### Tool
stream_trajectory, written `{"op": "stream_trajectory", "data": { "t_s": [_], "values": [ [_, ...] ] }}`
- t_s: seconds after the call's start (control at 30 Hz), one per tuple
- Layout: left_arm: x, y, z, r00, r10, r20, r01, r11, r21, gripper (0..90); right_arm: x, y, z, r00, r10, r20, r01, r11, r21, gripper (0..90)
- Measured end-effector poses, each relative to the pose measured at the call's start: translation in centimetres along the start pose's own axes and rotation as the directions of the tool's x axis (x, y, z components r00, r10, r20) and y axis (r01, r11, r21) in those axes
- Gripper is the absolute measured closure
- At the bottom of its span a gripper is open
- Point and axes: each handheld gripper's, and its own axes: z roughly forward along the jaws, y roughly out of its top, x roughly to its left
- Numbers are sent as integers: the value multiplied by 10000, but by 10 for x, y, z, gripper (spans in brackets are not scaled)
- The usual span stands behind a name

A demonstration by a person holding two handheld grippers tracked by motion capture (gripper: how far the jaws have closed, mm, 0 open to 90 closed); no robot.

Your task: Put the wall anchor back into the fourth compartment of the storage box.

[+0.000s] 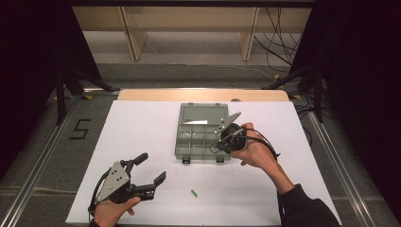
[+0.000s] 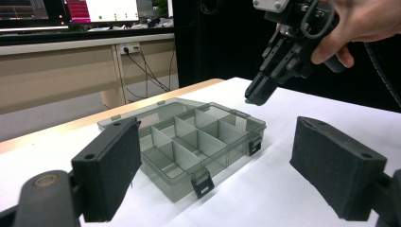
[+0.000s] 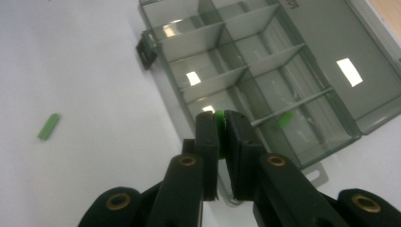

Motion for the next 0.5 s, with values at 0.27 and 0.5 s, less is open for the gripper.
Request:
{"op": "stream_trajectory", "data": {
  "t_s": [0.27,0.5],
  "values": [
    [1,0,0,10000,58,2,-58,10000,-2,162,-18,-5,-1,9979,527,382,-520,9985,-183,841],
    [0,0,0,10000,32,9,-32,10000,-12,162,-29,-7,6,9942,890,612,-884,9960,-119,840]
  ]
}}
